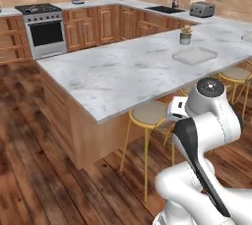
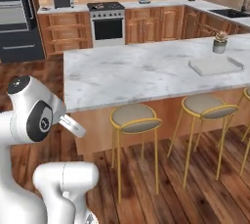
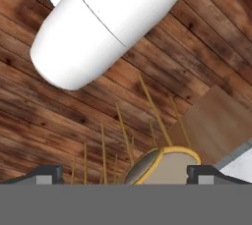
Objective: Place the cold items (peach and lemon wedge) from the fridge in one tupperware on the dining counter. Place the warm items (kebab skewer and hot dog) in the stove area in another tupperware.
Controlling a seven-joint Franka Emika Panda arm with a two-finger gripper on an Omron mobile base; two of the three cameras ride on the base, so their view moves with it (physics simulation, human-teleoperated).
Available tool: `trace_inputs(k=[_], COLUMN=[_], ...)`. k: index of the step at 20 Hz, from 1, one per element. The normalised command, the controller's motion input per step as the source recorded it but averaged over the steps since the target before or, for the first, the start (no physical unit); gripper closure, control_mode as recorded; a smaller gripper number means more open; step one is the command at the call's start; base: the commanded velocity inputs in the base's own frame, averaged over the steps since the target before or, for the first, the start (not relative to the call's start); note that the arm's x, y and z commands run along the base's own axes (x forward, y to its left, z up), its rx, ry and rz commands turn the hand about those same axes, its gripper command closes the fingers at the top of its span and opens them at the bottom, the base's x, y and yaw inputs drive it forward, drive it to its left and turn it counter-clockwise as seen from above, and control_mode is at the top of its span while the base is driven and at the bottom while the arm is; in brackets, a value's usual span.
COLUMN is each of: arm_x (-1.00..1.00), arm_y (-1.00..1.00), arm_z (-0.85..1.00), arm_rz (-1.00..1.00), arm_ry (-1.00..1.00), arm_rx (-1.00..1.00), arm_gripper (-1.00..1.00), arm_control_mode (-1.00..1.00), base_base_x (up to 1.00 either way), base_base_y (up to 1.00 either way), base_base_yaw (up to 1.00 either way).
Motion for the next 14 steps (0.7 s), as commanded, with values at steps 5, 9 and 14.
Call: trace_inputs(k=[5,9,14], arm_x=[0.0,0.0,0.0], arm_y=[0.0,0.0,0.0], arm_z=[0.0,0.0,0.0], arm_rz=[0.0,0.0,0.0], arm_ry=[0.0,0.0,0.0], arm_rx=[0.0,0.0,0.0], arm_gripper=[-1.0,-1.0,-1.0], arm_control_mode=[1.0,1.0,1.0], base_base_x=[0.0,0.0,0.0], base_base_y=[1.0,1.0,1.0], base_base_yaw=[-0.14,-0.14,-0.14])
